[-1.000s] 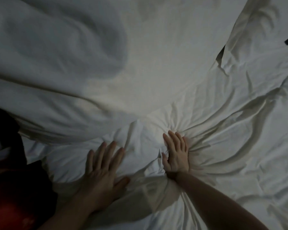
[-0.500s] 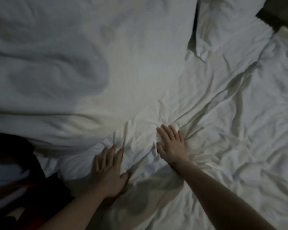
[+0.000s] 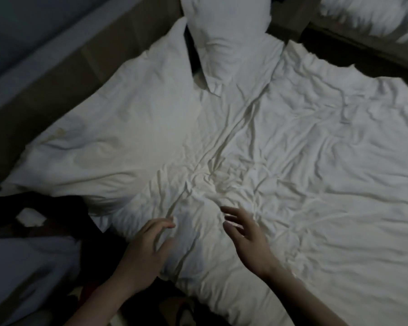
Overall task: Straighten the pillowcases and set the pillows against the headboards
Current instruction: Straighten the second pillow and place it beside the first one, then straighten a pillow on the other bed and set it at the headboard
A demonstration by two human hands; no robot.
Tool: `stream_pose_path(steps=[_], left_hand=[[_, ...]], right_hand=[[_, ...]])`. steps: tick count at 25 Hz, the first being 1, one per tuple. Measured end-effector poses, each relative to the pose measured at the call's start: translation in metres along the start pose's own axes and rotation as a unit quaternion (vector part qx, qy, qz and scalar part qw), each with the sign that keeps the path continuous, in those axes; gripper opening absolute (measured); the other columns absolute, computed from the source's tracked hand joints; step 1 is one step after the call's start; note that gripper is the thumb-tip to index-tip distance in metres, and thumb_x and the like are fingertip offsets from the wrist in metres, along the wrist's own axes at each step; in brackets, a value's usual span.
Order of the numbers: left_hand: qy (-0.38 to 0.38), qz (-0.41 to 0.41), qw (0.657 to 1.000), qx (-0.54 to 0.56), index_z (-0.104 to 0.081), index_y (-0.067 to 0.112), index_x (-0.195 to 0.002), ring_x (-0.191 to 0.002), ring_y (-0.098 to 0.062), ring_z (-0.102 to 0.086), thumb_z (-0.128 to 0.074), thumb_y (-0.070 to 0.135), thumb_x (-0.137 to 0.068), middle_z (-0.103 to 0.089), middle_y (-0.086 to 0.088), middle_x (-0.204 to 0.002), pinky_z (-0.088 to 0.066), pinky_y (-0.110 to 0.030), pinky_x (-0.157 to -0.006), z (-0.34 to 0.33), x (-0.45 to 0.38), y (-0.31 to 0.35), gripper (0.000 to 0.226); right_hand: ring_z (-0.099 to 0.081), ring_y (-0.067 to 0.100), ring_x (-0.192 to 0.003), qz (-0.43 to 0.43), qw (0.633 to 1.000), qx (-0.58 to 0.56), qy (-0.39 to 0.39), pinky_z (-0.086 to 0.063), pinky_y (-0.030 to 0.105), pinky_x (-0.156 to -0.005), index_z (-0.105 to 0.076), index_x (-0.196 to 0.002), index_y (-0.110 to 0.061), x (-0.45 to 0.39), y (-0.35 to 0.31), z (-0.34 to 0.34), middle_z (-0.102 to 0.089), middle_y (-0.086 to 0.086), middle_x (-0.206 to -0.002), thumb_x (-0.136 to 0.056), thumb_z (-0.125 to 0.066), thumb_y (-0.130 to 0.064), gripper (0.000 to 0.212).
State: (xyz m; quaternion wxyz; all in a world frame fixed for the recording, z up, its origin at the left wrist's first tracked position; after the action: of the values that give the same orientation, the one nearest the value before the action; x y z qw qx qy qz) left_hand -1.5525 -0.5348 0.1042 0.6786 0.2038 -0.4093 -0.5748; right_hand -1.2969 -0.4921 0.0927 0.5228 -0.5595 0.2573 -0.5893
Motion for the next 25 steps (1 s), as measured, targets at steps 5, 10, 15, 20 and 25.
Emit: stream_pose_path(steps=[5,10,15,20,25], left_hand=[[-0.005,-0.047,0.999,0.023,-0.071,0.035,-0.107,-0.111,0.008,-0.064,-0.064,0.042,-0.085,-0.071,0.015,-0.117,-0.043,-0.006,-0.094,0.025,0.083,0.057,0.024],[-0.034,-0.097,0.993,0.06,-0.069,0.041,-0.115,-0.118,0.004,-0.062,-0.063,0.042,-0.085,-0.07,0.018,-0.12,-0.043,-0.009,-0.098,0.03,0.156,0.104,0.03],[-0.092,-0.112,0.985,0.093,-0.066,0.048,-0.118,-0.121,0.001,-0.062,-0.06,0.05,-0.083,-0.069,0.021,-0.124,-0.049,-0.025,-0.101,-0.008,0.215,0.146,0.035],[-0.164,-0.147,0.974,0.055,-0.066,0.04,-0.122,-0.128,0.0,-0.058,-0.062,0.04,-0.091,-0.063,0.021,-0.133,-0.046,-0.03,-0.105,-0.067,0.248,0.193,0.031],[-0.194,-0.171,0.966,0.025,-0.065,0.04,-0.122,-0.128,0.001,-0.057,-0.065,0.027,-0.1,-0.061,0.023,-0.134,-0.046,-0.029,-0.105,-0.147,0.275,0.249,0.025]], right_hand=[[-0.064,0.0,-0.124,-0.008,0.999,-0.035,0.02,-0.053,0.032,-0.107,-0.071,-0.125,-0.037,0.132,-0.039,0.022,-0.069,-0.016,-0.13,-0.103,-0.063,-0.017,0.03],[-0.063,0.005,-0.129,-0.002,0.996,-0.066,0.067,-0.05,0.025,-0.104,-0.071,-0.127,-0.031,0.249,-0.049,0.039,-0.069,-0.014,-0.135,-0.104,-0.061,-0.016,0.029],[-0.063,0.007,-0.13,-0.014,0.986,-0.102,0.129,-0.05,0.03,-0.109,-0.071,-0.128,-0.031,0.347,-0.033,0.068,-0.07,-0.012,-0.135,-0.102,-0.059,-0.023,0.029],[-0.063,0.006,-0.131,-0.051,0.973,-0.128,0.185,-0.049,0.05,-0.113,-0.071,-0.128,-0.039,0.418,0.012,0.104,-0.073,-0.008,-0.131,-0.095,-0.059,-0.041,0.035],[-0.065,0.006,-0.128,-0.054,0.96,-0.159,0.222,-0.05,0.052,-0.112,-0.074,-0.123,-0.04,0.478,0.06,0.165,-0.072,-0.01,-0.132,-0.093,-0.06,-0.04,0.033]])
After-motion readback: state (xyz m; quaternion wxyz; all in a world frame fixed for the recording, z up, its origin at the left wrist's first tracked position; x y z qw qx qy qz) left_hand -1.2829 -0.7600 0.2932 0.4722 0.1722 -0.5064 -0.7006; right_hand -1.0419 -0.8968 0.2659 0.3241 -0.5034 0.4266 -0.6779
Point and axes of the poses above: each hand's wrist, its own x-axis away from the middle knuckle, its own z-axis out of the back of the hand, y = z × x, the point moved 10 cm from there along -x, towards the middle knuckle
